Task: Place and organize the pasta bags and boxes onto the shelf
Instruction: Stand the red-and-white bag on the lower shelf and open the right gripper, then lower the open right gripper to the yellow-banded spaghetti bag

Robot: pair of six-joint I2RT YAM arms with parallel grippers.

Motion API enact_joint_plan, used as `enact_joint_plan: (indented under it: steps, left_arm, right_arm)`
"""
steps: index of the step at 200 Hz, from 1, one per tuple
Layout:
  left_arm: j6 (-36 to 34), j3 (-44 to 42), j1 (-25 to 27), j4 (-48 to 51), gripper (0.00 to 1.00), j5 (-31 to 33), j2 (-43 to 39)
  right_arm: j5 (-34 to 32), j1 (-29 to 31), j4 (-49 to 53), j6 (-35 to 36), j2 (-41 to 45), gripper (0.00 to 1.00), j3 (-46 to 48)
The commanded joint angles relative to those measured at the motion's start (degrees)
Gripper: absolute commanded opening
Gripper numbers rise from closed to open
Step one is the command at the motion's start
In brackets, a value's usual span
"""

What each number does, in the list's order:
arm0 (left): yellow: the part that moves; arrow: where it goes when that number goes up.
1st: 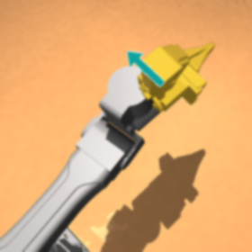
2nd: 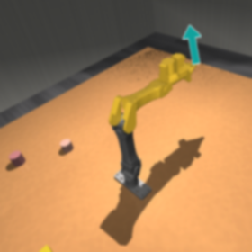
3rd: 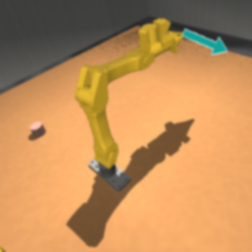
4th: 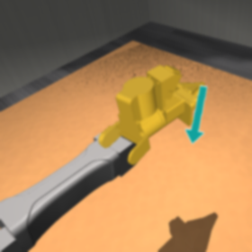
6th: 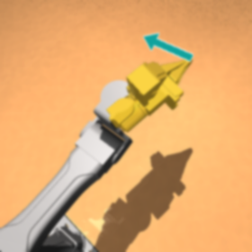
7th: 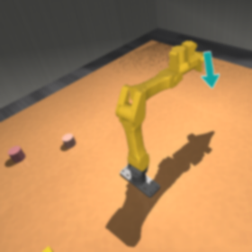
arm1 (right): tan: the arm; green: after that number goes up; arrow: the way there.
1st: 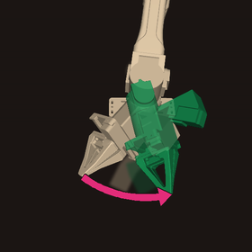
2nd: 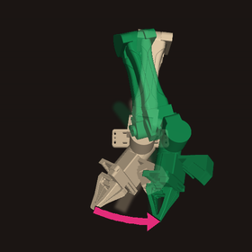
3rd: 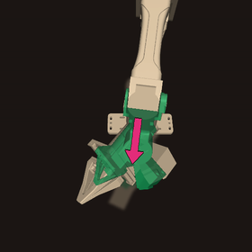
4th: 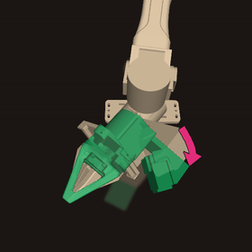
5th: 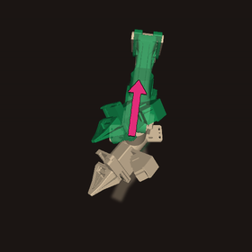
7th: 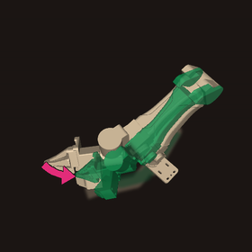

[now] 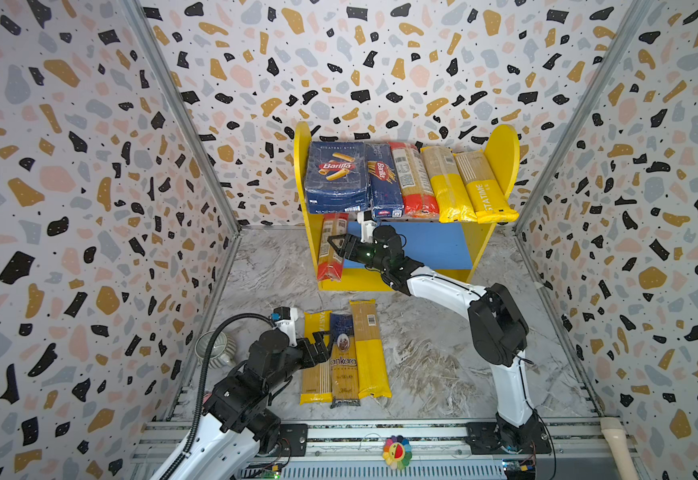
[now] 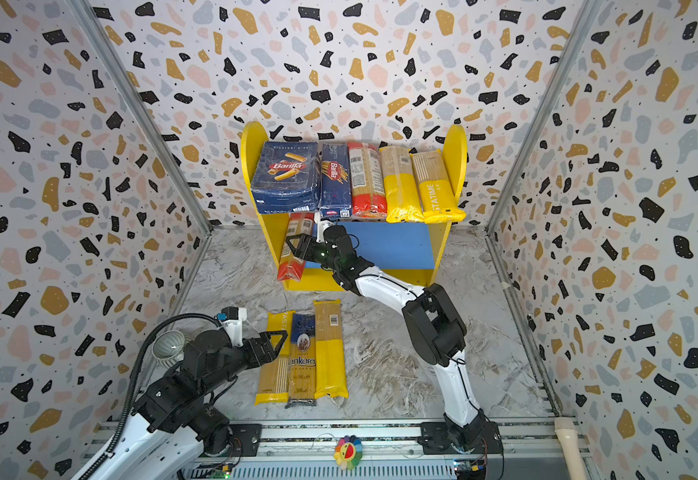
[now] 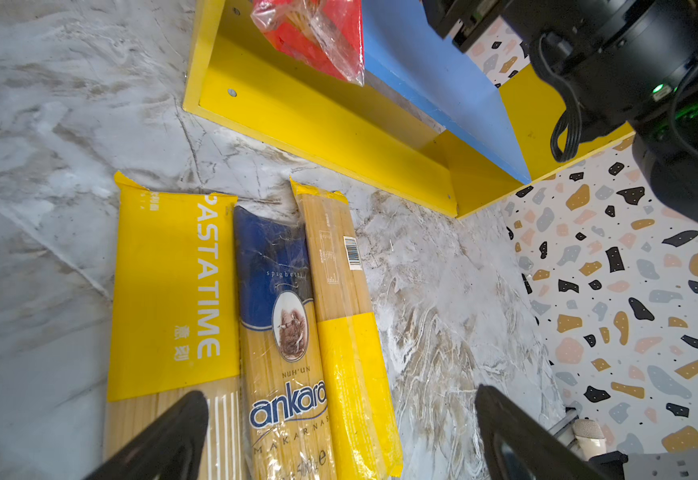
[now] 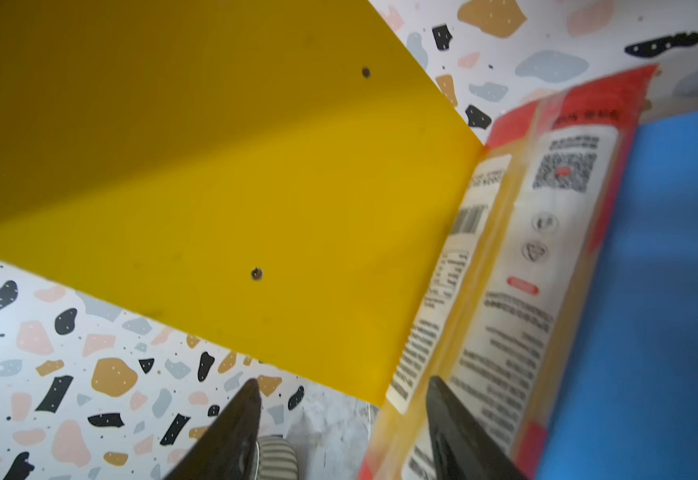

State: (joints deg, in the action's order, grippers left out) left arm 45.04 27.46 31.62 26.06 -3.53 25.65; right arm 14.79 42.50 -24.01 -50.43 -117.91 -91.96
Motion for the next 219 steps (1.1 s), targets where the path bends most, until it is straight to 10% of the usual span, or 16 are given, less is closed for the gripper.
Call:
enact_joint_plan:
  steps: [1,56,89,219]
  left_arm:
    - [-0.30,0.10,-0.15,-0.15,1.00,0.76,-0.68]
    - [-0.13,1.75,-0.20,2.46,1.00,2.35,-1.11]
    - [0.23,2.23,-0.16,4.43,1.00,3.33,-1.41]
    - [-1.14,7.49,-0.15,6.94,0.99,5.52,5.35]
  right_arm:
    - [0.41,0.43,-0.34,1.69,7.34,0.64,5.38]
    - [-3.51,4.91,5.76,7.97,22.80,0.70,22.24]
    - [-17.53,13.98,16.00,12.99,30.09,0.71,29.99]
    - [-27.75,31.84,12.64,2.61,34.46,0.91,48.20]
